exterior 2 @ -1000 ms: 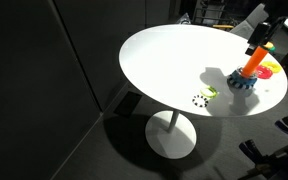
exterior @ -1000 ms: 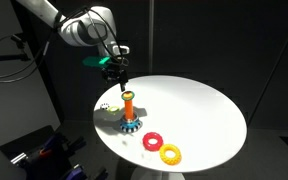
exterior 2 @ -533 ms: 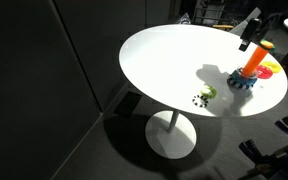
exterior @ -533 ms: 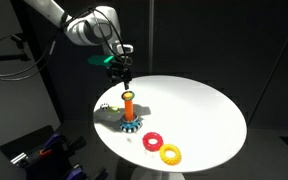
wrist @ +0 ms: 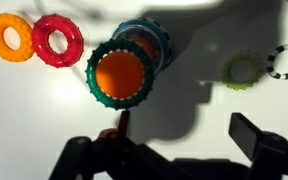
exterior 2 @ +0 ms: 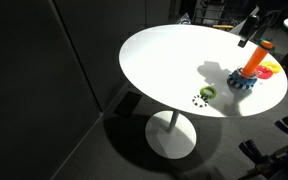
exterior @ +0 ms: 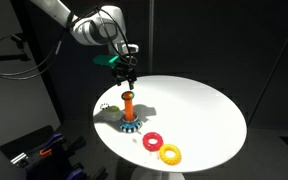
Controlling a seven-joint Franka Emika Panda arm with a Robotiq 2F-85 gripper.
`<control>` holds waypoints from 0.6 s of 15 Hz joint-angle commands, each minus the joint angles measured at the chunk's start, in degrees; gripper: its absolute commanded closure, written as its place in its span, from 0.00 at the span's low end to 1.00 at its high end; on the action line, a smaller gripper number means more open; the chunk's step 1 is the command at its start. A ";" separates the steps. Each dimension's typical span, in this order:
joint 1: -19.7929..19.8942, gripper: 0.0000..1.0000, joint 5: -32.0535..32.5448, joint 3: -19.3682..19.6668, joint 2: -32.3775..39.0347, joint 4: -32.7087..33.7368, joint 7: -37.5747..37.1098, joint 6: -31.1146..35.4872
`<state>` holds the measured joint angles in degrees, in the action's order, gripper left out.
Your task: Place the dark green ring on the stack
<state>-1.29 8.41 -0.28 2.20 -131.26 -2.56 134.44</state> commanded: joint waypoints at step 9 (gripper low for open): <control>0.39 0.00 0.24 0.86 2.91 3.06 -1.20 -0.91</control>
<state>-1.27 8.42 0.53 4.01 -130.04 -2.71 134.44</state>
